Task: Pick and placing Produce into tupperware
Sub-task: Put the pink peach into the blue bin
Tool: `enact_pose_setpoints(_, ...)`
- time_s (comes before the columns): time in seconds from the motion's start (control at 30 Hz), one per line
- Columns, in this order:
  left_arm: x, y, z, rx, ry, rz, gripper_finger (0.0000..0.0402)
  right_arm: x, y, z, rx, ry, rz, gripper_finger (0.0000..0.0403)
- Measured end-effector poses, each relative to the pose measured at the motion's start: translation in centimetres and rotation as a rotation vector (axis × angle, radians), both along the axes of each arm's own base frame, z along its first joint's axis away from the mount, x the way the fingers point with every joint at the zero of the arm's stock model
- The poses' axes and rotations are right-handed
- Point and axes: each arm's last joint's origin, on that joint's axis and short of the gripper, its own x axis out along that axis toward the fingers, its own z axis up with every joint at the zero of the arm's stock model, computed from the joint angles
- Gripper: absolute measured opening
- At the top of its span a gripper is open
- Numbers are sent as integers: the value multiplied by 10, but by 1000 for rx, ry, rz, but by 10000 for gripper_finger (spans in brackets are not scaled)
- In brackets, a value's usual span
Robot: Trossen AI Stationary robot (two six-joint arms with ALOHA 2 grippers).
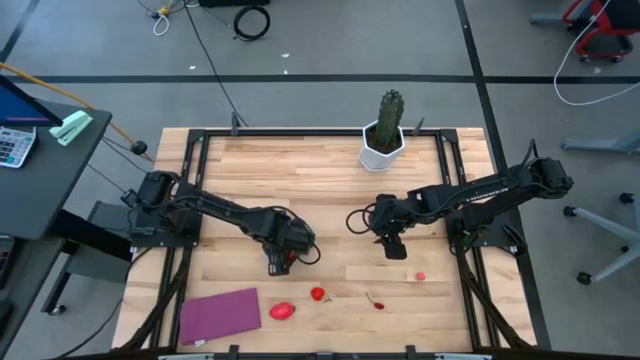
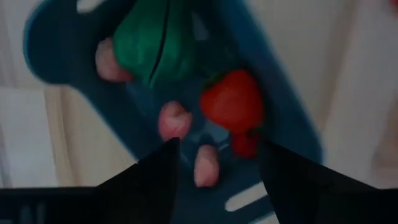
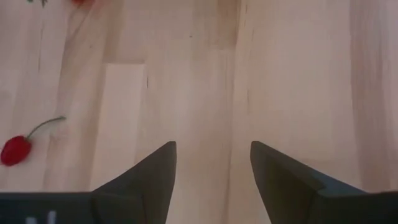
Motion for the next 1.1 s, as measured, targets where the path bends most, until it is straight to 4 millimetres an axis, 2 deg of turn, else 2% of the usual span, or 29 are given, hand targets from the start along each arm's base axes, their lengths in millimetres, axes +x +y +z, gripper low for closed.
enact_pose_setpoints(0.1, 5, -6, 10, -12, -37, -15, 213, -3, 8, -1, 35, 22, 46, 212)
enact_pose_setpoints(0.27, 13, -19, 31, -33, -113, -47, 197, -9, 39, 0, 141, 54, 95, 209)
enact_pose_setpoints(0.53, 20, -39, 50, -76, -227, -68, 183, -34, 87, -3, 234, 196, -63, 209)
enact_pose_setpoints(0.67, 20, -48, 50, -105, -254, -28, 183, -58, 96, -9, 204, 386, -207, 209)
enact_pose_setpoints(0.77, 18, -55, 51, -115, -269, -4, 179, -72, 99, -11, 140, 456, -300, 209)
enact_pose_setpoints(0.97, 18, -67, 53, -120, -332, 34, 172, -80, 111, -14, 116, 436, -343, 209)
enact_pose_setpoints(1.1, 16, -74, 54, -126, -347, 72, 173, -82, 119, -25, 68, 482, -357, 209)
